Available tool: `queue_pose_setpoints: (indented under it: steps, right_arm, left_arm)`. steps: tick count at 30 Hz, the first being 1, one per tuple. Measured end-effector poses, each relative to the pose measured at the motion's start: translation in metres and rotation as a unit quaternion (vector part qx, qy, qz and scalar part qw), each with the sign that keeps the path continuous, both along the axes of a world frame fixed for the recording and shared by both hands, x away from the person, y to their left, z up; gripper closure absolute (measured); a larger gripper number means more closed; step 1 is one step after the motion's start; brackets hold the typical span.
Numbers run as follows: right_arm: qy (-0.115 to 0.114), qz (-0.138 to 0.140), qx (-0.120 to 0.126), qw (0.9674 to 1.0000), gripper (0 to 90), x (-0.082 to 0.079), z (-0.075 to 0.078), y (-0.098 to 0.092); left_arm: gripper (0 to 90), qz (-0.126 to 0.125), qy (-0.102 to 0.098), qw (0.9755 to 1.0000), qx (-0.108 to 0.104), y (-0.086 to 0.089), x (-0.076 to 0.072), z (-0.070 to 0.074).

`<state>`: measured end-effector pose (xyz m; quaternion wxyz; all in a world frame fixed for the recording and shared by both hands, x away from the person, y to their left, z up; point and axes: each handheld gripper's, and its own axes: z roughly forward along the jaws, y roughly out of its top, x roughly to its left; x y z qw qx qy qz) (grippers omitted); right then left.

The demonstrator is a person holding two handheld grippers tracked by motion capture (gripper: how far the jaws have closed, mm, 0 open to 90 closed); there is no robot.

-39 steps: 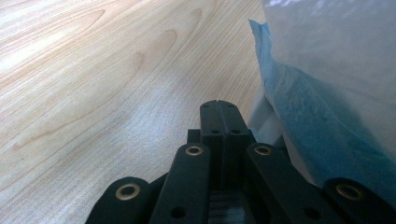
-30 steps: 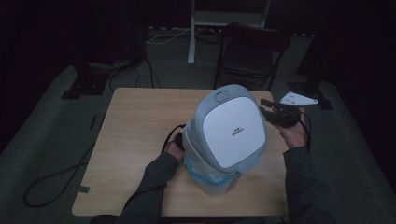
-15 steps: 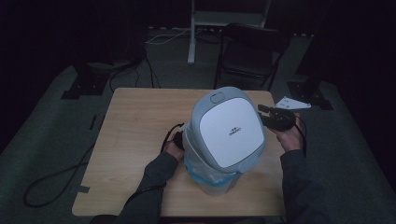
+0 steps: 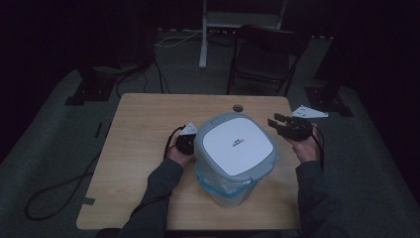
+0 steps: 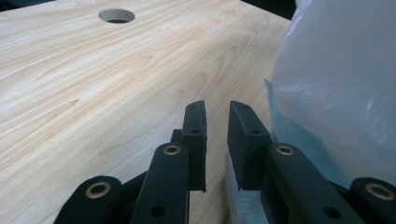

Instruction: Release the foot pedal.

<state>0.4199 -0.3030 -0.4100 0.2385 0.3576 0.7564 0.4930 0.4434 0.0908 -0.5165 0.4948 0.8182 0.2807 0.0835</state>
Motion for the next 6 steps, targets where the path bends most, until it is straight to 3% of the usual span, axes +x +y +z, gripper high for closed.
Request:
queue_pose_setpoints:
  steps: [6]
  right_arm:
    - [0.013, -0.034, -0.004, 0.9993, 48.5, 0.004, -0.014, 0.002]
  left_arm:
    - [74.3, 0.007, 0.005, 1.0000, 0.003, 0.006, -0.001, -0.002]
